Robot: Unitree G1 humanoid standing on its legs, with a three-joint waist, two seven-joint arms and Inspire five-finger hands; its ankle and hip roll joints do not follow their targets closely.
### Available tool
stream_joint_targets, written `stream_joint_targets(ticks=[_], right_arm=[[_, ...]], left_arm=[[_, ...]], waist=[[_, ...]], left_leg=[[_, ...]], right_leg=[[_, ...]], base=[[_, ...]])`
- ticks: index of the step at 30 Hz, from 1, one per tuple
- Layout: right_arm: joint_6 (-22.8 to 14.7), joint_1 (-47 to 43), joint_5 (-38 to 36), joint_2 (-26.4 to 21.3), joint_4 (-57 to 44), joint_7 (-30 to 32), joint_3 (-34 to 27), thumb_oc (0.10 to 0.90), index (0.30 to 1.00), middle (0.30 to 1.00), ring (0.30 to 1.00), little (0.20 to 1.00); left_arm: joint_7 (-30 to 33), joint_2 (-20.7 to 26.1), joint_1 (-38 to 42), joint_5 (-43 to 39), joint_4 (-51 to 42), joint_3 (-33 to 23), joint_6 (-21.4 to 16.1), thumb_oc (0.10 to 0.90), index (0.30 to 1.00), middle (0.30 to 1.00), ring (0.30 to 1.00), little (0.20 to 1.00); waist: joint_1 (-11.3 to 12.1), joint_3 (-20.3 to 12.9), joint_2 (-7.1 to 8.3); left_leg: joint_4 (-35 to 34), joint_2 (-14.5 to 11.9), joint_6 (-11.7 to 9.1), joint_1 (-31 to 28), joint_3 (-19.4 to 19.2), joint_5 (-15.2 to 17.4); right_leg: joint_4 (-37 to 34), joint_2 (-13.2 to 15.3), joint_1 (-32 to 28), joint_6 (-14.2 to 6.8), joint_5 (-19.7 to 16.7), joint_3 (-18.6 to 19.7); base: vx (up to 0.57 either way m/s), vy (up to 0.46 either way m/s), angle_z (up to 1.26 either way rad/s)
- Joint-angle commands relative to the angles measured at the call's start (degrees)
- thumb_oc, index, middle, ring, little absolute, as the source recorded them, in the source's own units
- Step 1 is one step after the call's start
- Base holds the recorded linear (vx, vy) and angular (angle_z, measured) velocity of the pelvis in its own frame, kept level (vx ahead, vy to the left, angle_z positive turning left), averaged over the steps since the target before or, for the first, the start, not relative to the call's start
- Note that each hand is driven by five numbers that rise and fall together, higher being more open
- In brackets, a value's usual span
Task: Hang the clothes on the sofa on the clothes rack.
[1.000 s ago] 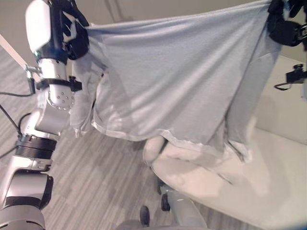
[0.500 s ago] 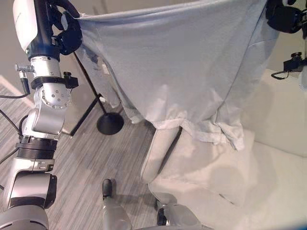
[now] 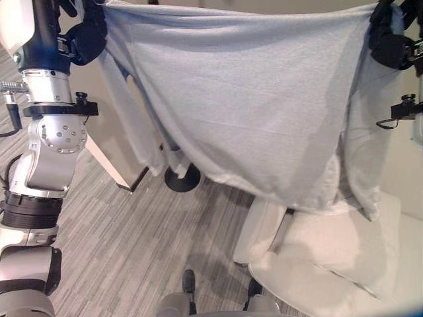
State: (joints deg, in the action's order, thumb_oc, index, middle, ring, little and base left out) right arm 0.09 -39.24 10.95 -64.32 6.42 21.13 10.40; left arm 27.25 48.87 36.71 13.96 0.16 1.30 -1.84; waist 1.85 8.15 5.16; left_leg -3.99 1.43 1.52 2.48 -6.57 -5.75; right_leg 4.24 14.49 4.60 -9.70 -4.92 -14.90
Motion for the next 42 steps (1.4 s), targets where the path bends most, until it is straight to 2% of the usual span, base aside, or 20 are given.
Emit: stream_joint_targets(ticks=[1,4,6,7,8,9,13,15,16,19,23,24,26,27,30,32,33,35,36,42], right_arm=[[-0.93,-11.17,0.02,-3.12,2.51,3.99,-3.73,0.400,0.300,0.300,0.300,0.300],[-0.45,-8.35,1.09,-4.17,2.06,3.53,-5.59,0.400,0.300,0.300,0.300,0.300],[-1.34,-8.37,0.01,-4.71,2.05,3.56,-5.88,0.400,0.300,0.300,0.300,0.300],[-1.19,-7.77,-0.85,-5.08,2.13,3.27,-7.34,0.400,0.300,0.300,0.300,0.300],[-1.19,-7.52,-0.83,-5.10,2.03,3.25,-7.58,0.400,0.300,0.300,0.300,0.300],[-1.10,-5.95,-0.61,-4.39,1.59,3.28,-8.50,0.400,0.300,0.300,0.300,0.300],[-1.23,-4.37,-1.01,-3.86,2.05,4.15,-8.22,0.400,0.300,0.300,0.300,0.300],[-1.05,-3.96,-0.93,-3.90,1.94,4.37,-8.19,0.400,0.300,0.300,0.300,0.300],[-1.01,-3.56,-0.52,-4.58,1.79,4.20,-8.51,0.400,0.300,0.300,0.300,0.300],[-0.41,-2.40,-0.04,-4.84,1.87,4.06,-9.78,0.400,0.300,0.300,0.300,0.300],[0.71,-3.48,1.22,-3.79,1.75,4.24,-8.94,0.400,0.300,0.300,0.300,0.300],[0.89,-4.57,1.43,-3.26,1.74,4.15,-8.34,0.400,0.300,0.300,0.300,0.300],[0.67,-6.14,1.26,-1.86,1.84,4.41,-7.56,0.400,0.300,0.300,0.300,0.300],[0.53,-7.09,1.10,-1.49,2.21,4.57,-7.03,0.400,0.300,0.300,0.300,0.300],[0.21,-8.10,0.51,-1.48,2.41,3.93,-5.80,0.400,0.300,0.300,0.300,0.300],[-0.05,-9.02,0.19,-1.46,2.48,4.09,-5.11,0.400,0.300,0.300,0.300,0.300],[-0.22,-10.65,-0.41,-1.27,2.59,4.27,-4.33,0.400,0.300,0.300,0.300,0.300],[-0.38,-11.15,-0.58,-1.18,2.71,4.20,-4.08,0.400,0.300,0.300,0.300,0.300],[-0.25,-10.59,-0.14,-2.03,2.93,3.70,-3.66,0.400,0.300,0.300,0.300,0.300],[-0.46,-10.80,-0.02,-2.30,2.00,3.22,-3.57,0.400,0.300,0.300,0.300,0.300]], left_arm=[[3.20,1.49,3.28,1.98,-4.28,-3.02,-2.31,0.400,0.300,0.300,0.300,0.300],[2.99,0.84,1.39,2.19,-4.46,-4.15,-1.92,0.400,0.300,0.300,0.300,0.300],[2.59,-1.23,0.11,1.27,-4.12,-4.77,-2.73,0.400,0.300,0.300,0.300,0.300],[1.91,-2.96,0.12,0.08,-4.66,-4.95,-3.38,0.400,0.300,0.300,0.300,0.300],[1.84,-2.99,0.12,0.07,-4.73,-4.94,-3.38,0.400,0.300,0.300,0.300,0.300],[1.60,-3.12,0.05,0.19,-5.12,-4.89,-3.37,0.400,0.300,0.300,0.300,0.300],[2.66,-2.18,1.76,-0.08,-4.27,-2.77,-3.10,0.400,0.300,0.300,0.300,0.300],[3.41,-1.18,2.74,-0.34,-3.76,-2.32,-3.01,0.400,0.300,0.300,0.300,0.300],[3.78,-0.45,4.07,-0.34,-3.43,-1.59,-3.16,0.400,0.300,0.300,0.300,0.300],[3.51,-0.40,4.76,-0.53,-3.51,-0.73,-3.36,0.400,0.300,0.300,0.300,0.300],[3.63,0.65,6.47,-0.59,-3.75,0.30,-3.03,0.400,0.300,0.300,0.300,0.300],[3.62,1.02,6.52,-0.35,-3.95,0.01,-2.72,0.400,0.300,0.300,0.300,0.300],[3.44,1.95,6.41,0.52,-4.50,-0.95,-2.55,0.400,0.300,0.300,0.300,0.300],[3.25,2.12,6.33,1.00,-4.83,-1.10,-2.52,0.400,0.300,0.300,0.300,0.300],[3.09,2.05,5.87,1.47,-4.48,-1.28,-2.56,0.400,0.300,0.300,0.300,0.300],[3.25,1.97,4.96,1.29,-4.56,-1.89,-2.58,0.400,0.300,0.300,0.300,0.300],[3.39,2.03,4.05,1.04,-4.90,-3.13,-2.27,0.400,0.300,0.300,0.300,0.300],[3.40,1.85,3.61,1.03,-5.04,-3.72,-2.27,0.400,0.300,0.300,0.300,0.300],[3.36,1.30,2.57,0.86,-4.74,-3.99,-2.08,0.400,0.300,0.300,0.300,0.300],[2.96,0.00,1.34,0.85,-5.18,-5.01,-2.23,0.400,0.300,0.300,0.300,0.300]], waist=[[-0.16,-3.99,0.89],[-0.58,-4.19,1.73],[-0.04,-3.83,2.34],[-0.67,-2.30,3.08],[-0.65,-2.30,3.07],[-0.52,-2.74,2.92],[-0.36,-3.75,3.30],[-0.43,-4.05,2.62],[-1.16,-5.01,0.83],[-1.72,-5.92,-0.62],[-1.35,-5.53,-0.50],[-0.78,-5.13,-0.56],[0.67,-4.72,-0.38],[0.77,-4.47,-0.17],[0.07,-4.00,0.30],[0.51,-3.99,0.55],[1.29,-3.91,0.84],[1.14,-3.98,0.89],[-0.22,-3.69,0.88],[0.06,-4.88,1.32]], left_leg=[[-1.01,-1.85,-5.00,-4.14,-1.84,9.54],[-1.01,-0.68,-4.74,-4.21,-1.01,9.44],[1.92,-0.12,-5.24,-5.49,-0.87,10.01],[10.54,-2.78,-6.81,-0.93,-3.66,11.40],[11.00,-2.88,-6.90,-0.66,-3.61,11.58],[9.89,-5.63,-6.96,-0.10,-4.28,10.96],[6.36,-11.60,-8.19,0.42,0.36,6.64],[5.73,-12.98,-8.60,0.10,2.89,5.82],[2.87,-12.63,-9.91,-0.87,5.18,6.07],[-0.90,-10.77,-10.23,-2.53,5.01,6.16],[-1.01,-5.48,-7.49,-3.60,3.74,8.88],[-1.01,-4.77,-6.71,-3.97,2.97,9.21],[-1.01,-4.29,-6.08,-4.67,0.29,10.07],[-1.01,-4.14,-5.91,-4.71,-0.22,10.20],[-1.01,-3.13,-5.48,-5.38,-0.47,10.16],[-1.01,-2.96,-5.60,-5.53,-1.23,10.35],[-1.01,-2.97,-5.82,-5.41,-2.39,10.19],[-1.01,-2.91,-5.93,-5.36,-2.41,10.17],[-1.01,-2.30,-5.54,-6.06,-1.66,10.90],[-1.01,-1.70,-5.38,-6.13,-1.78,10.79]], right_leg=[[1.16,-8.85,-3.23,2.33,7.38,4.07],[-3.23,-11.32,-3.99,3.61,6.94,6.80],[-8.66,-11.78,-6.48,3.39,4.21,5.99],[-9.24,-10.00,-8.08,3.12,4.56,3.55],[-9.24,-10.07,-8.04,3.16,4.55,3.48],[-9.24,-9.31,-8.24,2.92,4.76,2.86],[-9.24,-7.12,-8.09,2.52,5.84,3.47],[-9.24,-6.48,-8.05,1.99,6.29,4.08],[-9.24,-5.75,-8.56,1.08,6.03,4.18],[-9.24,-3.70,-8.22,-0.06,4.97,3.84],[-6.36,1.85,-6.24,-1.37,-0.65,4.47],[-5.29,2.87,-5.37,-1.36,-0.73,3.97],[-2.63,4.69,-4.37,-0.48,-1.31,-0.51],[-1.04,4.47,-3.82,-0.35,-0.99,-1.07],[1.07,-1.44,-2.02,1.02,2.84,2.19],[0.31,-2.83,-1.72,1.38,3.28,1.04],[-1.73,-4.26,-1.87,1.88,3.40,-2.90],[-2.68,-5.45,-1.47,1.94,3.29,-3.62],[-4.45,-8.59,-0.08,1.77,3.65,0.63],[-9.19,-9.19,-2.49,1.90,1.55,1.79]], base=[[0.00,0.000,0.00],[0.06,-0.028,0.26],[0.12,-0.066,0.25],[0.00,-0.012,0.42],[-0.03,0.097,0.70],[0.04,0.118,0.57],[0.07,0.179,0.08],[0.12,0.337,-0.01],[0.14,0.339,-0.07],[0.12,0.380,-0.14],[0.06,0.437,0.11],[-0.01,0.371,-0.02],[-0.01,0.265,-0.41],[0.03,0.211,-0.61],[0.06,0.178,-0.23],[0.04,0.053,0.04],[0.04,-0.003,-0.04],[0.08,0.009,-0.23],[0.10,0.018,-0.28],[0.12,-0.041,-0.04]])
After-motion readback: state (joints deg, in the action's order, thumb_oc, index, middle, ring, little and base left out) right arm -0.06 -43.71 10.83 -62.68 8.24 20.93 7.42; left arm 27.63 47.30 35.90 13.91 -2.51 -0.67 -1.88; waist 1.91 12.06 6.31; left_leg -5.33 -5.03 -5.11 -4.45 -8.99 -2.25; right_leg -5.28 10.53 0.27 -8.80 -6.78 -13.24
